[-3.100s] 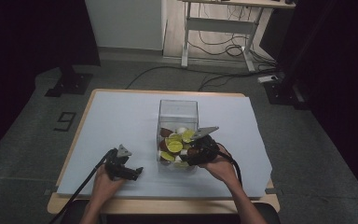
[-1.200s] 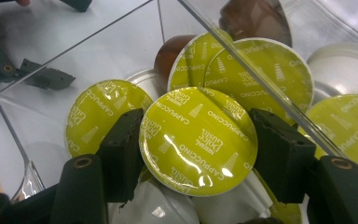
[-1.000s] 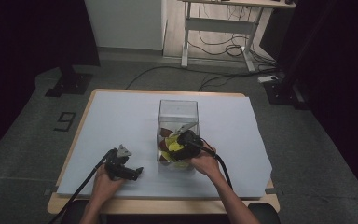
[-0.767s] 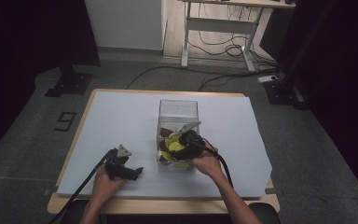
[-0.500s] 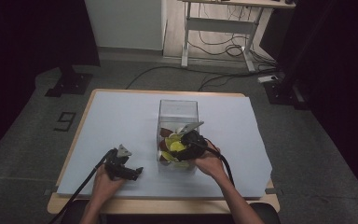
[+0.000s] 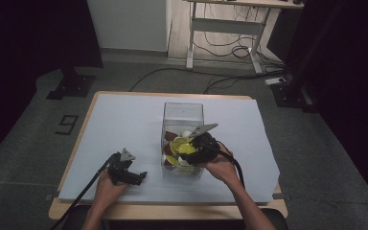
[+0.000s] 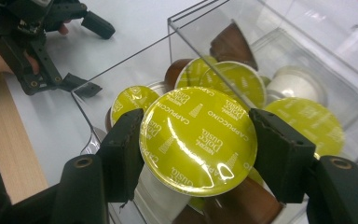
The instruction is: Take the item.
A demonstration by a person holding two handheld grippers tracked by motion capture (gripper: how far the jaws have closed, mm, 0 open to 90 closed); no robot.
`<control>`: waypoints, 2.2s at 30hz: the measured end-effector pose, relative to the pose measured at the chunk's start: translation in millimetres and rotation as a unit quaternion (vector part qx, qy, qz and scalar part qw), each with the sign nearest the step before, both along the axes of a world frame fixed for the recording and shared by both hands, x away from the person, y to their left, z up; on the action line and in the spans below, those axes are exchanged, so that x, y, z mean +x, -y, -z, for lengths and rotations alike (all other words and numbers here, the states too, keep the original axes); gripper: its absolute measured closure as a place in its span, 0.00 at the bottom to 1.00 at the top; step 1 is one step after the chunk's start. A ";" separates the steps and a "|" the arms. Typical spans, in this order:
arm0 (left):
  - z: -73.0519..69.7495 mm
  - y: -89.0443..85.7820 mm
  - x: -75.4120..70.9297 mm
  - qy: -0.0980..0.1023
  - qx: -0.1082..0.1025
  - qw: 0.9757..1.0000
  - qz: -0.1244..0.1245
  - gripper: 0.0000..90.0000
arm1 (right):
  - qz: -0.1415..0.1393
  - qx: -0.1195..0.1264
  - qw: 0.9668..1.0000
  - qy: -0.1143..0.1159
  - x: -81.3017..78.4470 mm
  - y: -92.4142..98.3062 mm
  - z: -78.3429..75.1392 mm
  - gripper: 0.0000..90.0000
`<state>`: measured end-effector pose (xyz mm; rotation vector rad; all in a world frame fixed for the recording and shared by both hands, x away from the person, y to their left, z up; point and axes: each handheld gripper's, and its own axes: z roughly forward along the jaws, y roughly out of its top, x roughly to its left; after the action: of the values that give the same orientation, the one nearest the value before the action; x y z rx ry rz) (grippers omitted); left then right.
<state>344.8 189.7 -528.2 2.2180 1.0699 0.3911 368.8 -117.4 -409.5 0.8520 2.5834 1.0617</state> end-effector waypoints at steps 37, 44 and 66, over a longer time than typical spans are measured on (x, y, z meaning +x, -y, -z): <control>0.0 0.1 0.1 0.000 0.000 1.000 0.000 0.00 | 0.075 0.014 0.996 0.045 12.8 76.0 -18.9 0.42; -0.1 0.0 0.1 -0.001 0.001 1.000 0.000 0.00 | 0.089 0.012 0.995 0.047 16.8 88.3 -14.0 0.42; 0.0 0.1 0.0 0.000 0.000 1.000 0.000 0.00 | 0.122 0.010 0.991 0.052 14.1 131.4 4.7 0.42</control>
<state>344.8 189.6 -528.2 2.2184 1.0705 0.3910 382.9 -248.8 -414.2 1.0544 2.3155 1.0320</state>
